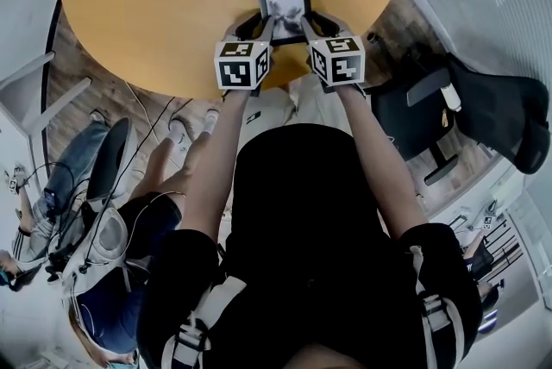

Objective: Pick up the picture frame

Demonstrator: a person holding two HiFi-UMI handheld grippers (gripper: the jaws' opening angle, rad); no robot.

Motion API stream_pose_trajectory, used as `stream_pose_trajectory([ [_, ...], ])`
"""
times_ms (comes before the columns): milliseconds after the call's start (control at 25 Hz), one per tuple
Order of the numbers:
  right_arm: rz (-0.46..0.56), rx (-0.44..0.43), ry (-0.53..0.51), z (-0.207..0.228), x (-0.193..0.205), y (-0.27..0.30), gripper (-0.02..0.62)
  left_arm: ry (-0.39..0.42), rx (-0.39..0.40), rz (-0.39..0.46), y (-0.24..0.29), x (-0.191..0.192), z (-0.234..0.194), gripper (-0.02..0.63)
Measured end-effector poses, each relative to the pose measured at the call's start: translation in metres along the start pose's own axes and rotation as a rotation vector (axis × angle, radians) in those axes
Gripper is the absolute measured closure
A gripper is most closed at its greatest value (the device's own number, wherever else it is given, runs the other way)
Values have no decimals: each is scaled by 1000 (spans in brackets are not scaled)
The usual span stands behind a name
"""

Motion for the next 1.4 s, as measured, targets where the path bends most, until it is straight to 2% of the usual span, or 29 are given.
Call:
stream_pose_trajectory([
  [280, 102, 24, -7, -2, -45, -40, 495, 32, -17, 109, -26, -46, 26, 506],
  [440, 187, 50, -37, -4, -85, -57, 497, 59, -15, 194, -38, -86, 32, 509],
  [640, 271, 66, -59, -16, -124, -77, 500, 142, -26, 286, -67, -127, 40, 509],
  [1040, 518, 86, -102, -38, -214, -135, 505, 307, -39, 527, -129, -219, 67, 509],
  [1240, 651, 98, -175, -62, -257, -178, 503, 342, -32, 651, -174, -258, 82, 511],
  [1400, 713, 93, -210, -77, -278, -206, 503, 392, -29, 712, -203, -277, 94, 511],
])
Point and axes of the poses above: the fingertips, and each gripper's own axes: y forward along the fingers, z to its right, x out of its underside, the point moved 3 cm from there along -y, backward along the fingers, and after that the axes turned 2 degrees about z, right-handed, at the moved point
